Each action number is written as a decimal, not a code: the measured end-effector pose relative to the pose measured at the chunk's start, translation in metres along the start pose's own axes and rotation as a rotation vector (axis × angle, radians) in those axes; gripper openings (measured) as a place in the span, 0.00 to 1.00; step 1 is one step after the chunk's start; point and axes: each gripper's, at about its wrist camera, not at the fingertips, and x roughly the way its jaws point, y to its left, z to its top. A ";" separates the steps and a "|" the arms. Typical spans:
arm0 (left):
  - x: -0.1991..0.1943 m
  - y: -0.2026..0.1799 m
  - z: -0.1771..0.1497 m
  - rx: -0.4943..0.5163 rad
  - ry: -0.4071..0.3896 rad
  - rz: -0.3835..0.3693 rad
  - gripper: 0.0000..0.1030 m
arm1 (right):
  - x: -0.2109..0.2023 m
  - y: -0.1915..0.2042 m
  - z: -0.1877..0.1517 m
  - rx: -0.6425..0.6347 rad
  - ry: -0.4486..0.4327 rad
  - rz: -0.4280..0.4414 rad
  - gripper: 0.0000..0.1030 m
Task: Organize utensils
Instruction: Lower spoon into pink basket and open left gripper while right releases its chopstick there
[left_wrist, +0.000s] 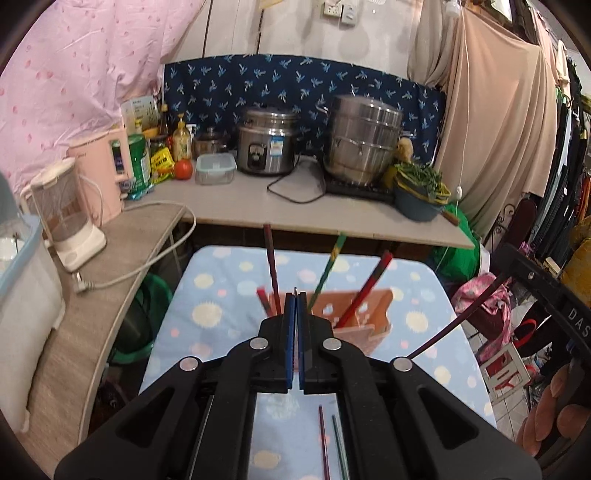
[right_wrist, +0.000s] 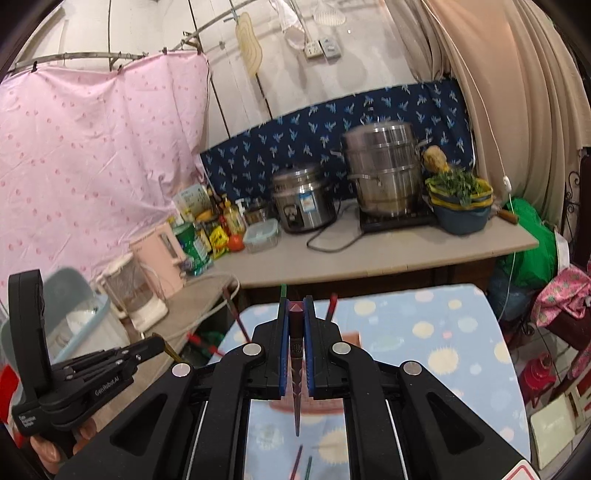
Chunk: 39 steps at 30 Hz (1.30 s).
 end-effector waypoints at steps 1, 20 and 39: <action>0.004 0.000 0.006 0.002 -0.006 0.005 0.01 | 0.002 0.001 0.007 -0.004 -0.013 -0.003 0.07; 0.082 0.008 0.009 -0.005 0.076 0.048 0.01 | 0.099 -0.012 0.016 0.059 0.063 -0.004 0.07; 0.085 0.003 0.010 -0.003 0.042 0.087 0.04 | 0.113 -0.011 -0.006 0.031 0.117 -0.037 0.11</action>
